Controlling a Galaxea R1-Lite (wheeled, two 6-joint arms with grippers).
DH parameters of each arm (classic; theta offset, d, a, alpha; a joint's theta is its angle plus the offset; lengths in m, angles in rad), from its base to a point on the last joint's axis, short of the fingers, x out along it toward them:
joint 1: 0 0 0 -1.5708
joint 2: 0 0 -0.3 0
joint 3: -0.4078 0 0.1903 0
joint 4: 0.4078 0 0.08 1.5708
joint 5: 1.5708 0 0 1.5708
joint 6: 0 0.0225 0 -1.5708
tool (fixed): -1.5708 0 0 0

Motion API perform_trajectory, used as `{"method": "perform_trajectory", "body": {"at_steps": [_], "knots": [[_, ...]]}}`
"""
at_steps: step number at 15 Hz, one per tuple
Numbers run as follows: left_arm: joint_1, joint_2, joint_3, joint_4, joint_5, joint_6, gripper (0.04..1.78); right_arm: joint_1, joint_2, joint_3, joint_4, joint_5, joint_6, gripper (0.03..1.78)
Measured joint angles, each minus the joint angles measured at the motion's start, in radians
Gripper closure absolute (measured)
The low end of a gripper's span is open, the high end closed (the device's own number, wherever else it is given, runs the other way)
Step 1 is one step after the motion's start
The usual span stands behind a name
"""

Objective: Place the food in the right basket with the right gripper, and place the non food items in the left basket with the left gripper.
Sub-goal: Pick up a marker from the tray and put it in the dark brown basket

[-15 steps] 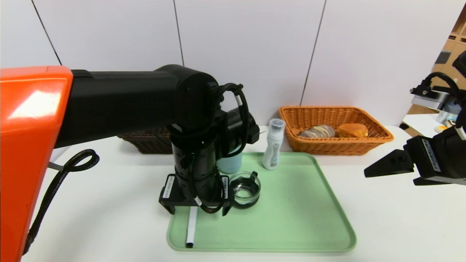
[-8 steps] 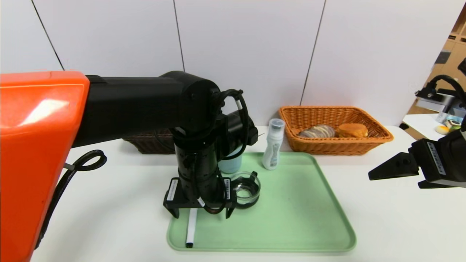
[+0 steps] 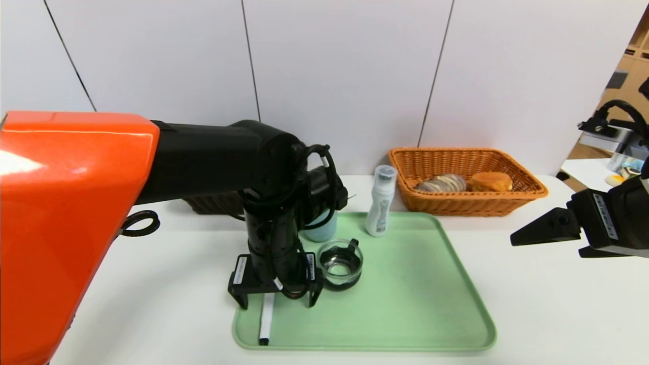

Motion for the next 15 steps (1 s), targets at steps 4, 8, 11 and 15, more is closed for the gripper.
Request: {"method": "perform_trajectory", "body": {"at_steps": [4, 8, 11, 15], "knots": [[0.001, 0.001, 0.004, -0.006, -0.003, 0.017, 0.13, 0.0, 0.001, 0.0, 0.0, -0.001, 0.0, 0.11], [0.008, 0.013, 0.005, -0.034, -0.002, 0.048, 0.13, 0.005, -0.006, 0.0, 0.001, -0.003, 0.001, 0.11], [0.011, 0.018, 0.006, -0.046, -0.002, 0.054, 0.13, 0.011, -0.015, 0.004, 0.003, -0.003, 0.001, 0.11], [0.017, 0.021, 0.011, -0.056, -0.003, 0.055, 0.13, 0.012, -0.019, 0.021, 0.003, 0.0, 0.001, 0.11]]}}
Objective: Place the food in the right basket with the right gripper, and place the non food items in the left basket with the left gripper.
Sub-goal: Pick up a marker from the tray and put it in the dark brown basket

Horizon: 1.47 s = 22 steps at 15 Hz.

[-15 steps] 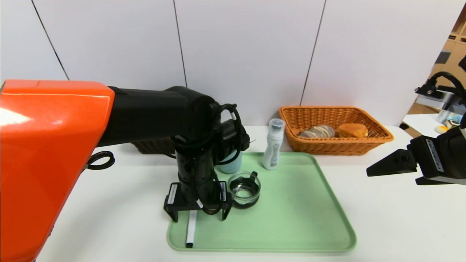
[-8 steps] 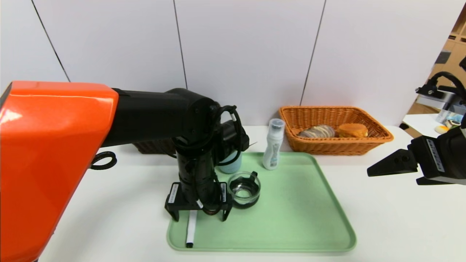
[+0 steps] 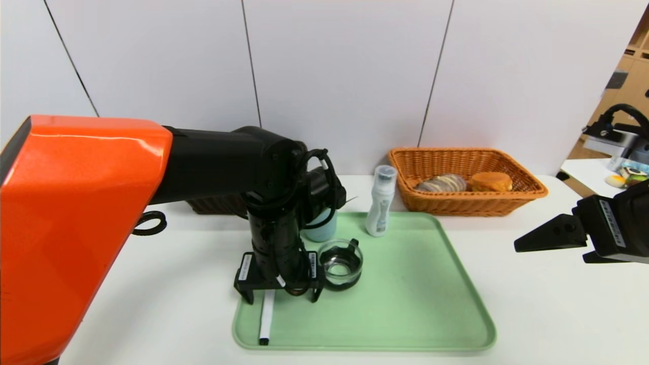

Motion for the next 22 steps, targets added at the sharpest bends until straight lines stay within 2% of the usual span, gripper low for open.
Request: {"method": "perform_trajectory", "body": {"at_steps": [1, 2, 5, 8, 9, 10, 17, 22], "knots": [[0.001, 0.0, 0.003, -0.001, 0.0, 0.001, 0.13, 0.0, 0.0, 0.003, 0.0, -0.001, 0.0, 0.11], [0.001, 0.001, 0.008, -0.003, -0.001, 0.001, 0.24, 0.0, -0.001, 0.005, -0.001, -0.001, -0.001, 0.11], [0.001, 0.004, 0.014, -0.003, -0.001, 0.001, 0.69, 0.006, -0.01, 0.007, 0.0, 0.0, -0.001, 0.11], [0.001, 0.005, 0.016, -0.002, 0.0, 0.001, 1.0, 0.017, -0.02, 0.008, 0.0, 0.0, 0.0, 0.11], [0.001, 0.005, 0.017, -0.001, 0.0, 0.001, 1.21, 0.023, -0.023, 0.008, 0.0, 0.001, 0.0, 0.11], [0.002, 0.005, 0.018, 0.0, 0.002, 0.001, 1.65, 0.029, -0.028, 0.008, 0.0, 0.001, 0.001, 0.11], [0.002, -0.011, 0.012, -0.001, -0.001, -0.002, 1.65, 0.043, -0.06, 0.013, 0.0, 0.003, 0.0, 0.11], [0.022, -0.119, 0.011, 0.001, -0.01, -0.009, 1.65, 0.043, -0.082, 0.049, 0.0, 0.002, 0.0, 0.11]]}}
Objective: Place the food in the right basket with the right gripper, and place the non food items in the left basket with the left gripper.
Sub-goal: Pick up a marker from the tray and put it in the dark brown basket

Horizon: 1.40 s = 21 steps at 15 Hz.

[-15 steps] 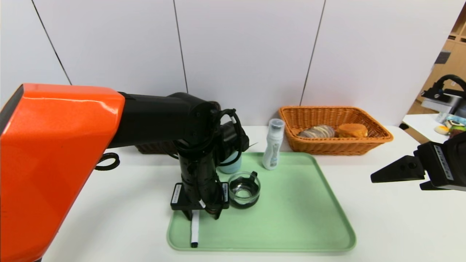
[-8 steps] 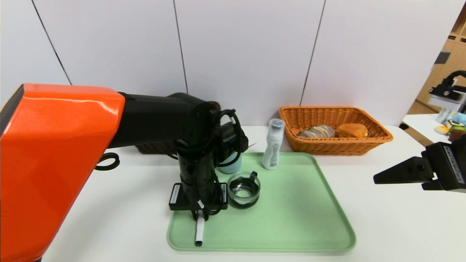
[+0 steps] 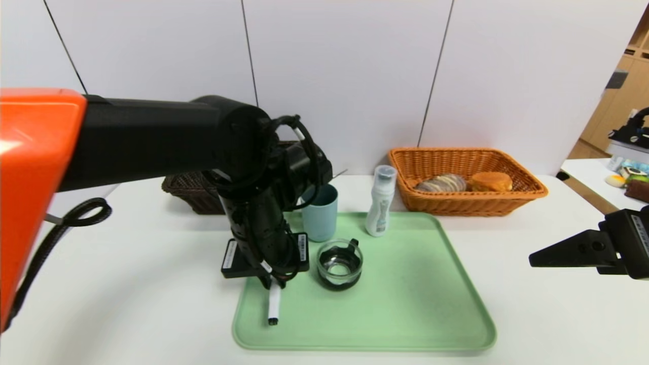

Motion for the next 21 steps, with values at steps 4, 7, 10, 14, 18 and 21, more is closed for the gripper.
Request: {"method": "perform_trajectory", "body": {"at_steps": [4, 7, 10, 14, 18, 21], "knots": [[0.054, -0.164, -0.01, -0.004, -0.05, -0.034, 1.65, -0.001, -0.006, 0.014, -0.001, -0.001, 0.0, 0.11], [0.183, -0.258, -0.026, -0.146, -0.071, -0.127, 1.65, -0.001, -0.008, 0.022, -0.001, -0.002, -0.001, 0.11], [0.341, -0.272, -0.036, -0.4, -0.094, -0.228, 1.65, -0.001, -0.008, 0.024, -0.001, -0.002, 0.0, 0.11], [0.435, -0.177, -0.06, -0.591, -0.092, -0.365, 1.65, -0.003, -0.02, 0.047, -0.001, -0.004, -0.001, 0.11], [0.487, -0.04, -0.106, -0.626, -0.082, -0.381, 1.65, -0.004, -0.034, 0.055, -0.001, -0.002, -0.003, 0.11], [0.516, 0.042, -0.126, -0.629, -0.083, -0.374, 1.65, -0.002, -0.036, 0.056, -0.002, -0.001, -0.003, 0.11]]}}
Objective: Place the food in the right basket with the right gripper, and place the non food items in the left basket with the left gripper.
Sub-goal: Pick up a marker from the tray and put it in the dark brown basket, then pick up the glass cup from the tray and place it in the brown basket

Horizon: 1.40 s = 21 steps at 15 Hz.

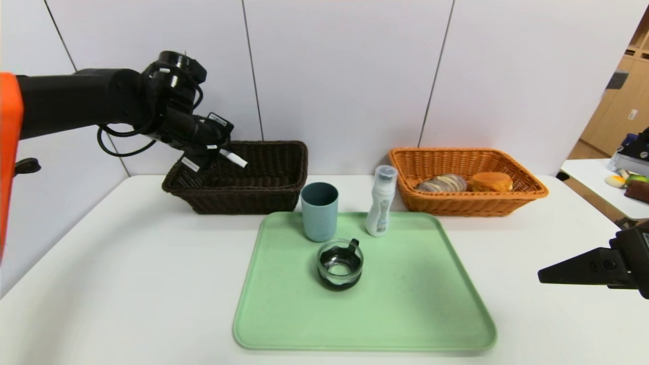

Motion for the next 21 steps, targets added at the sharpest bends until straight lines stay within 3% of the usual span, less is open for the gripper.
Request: {"method": "perform_trajectory", "body": {"at_steps": [5, 10, 12, 15, 18, 21], "knots": [[0.018, 0.051, -0.003, -0.001, 0.0, 0.008, 0.96, 0.001, -0.002, 0.0, 0.0, 0.002, 0.0, 0.11], [-0.006, -0.043, -0.001, 0.014, 0.0, 0.035, 0.56, 0.002, -0.017, 0.018, 0.0, 0.007, 0.0, 0.11], [-0.094, -0.129, 0.0, 0.083, 0.001, 0.116, 0.46, 0.002, -0.026, 0.036, 0.0, 0.008, 0.0, 0.11], [-0.279, -0.213, 0.002, 0.311, 0.046, 0.288, 0.35, 0.003, -0.029, 0.042, -0.002, 0.008, 0.0, 0.11], [-0.426, -0.249, 0.009, 0.414, 0.122, 0.322, 0.28, 0.005, -0.03, 0.043, -0.008, 0.008, 0.0, 0.11], [-0.506, -0.263, 0.027, 0.568, 0.127, 0.346, 0.23, 0.004, -0.031, 0.052, -0.077, 0.007, 0.003, 0.11]]}}
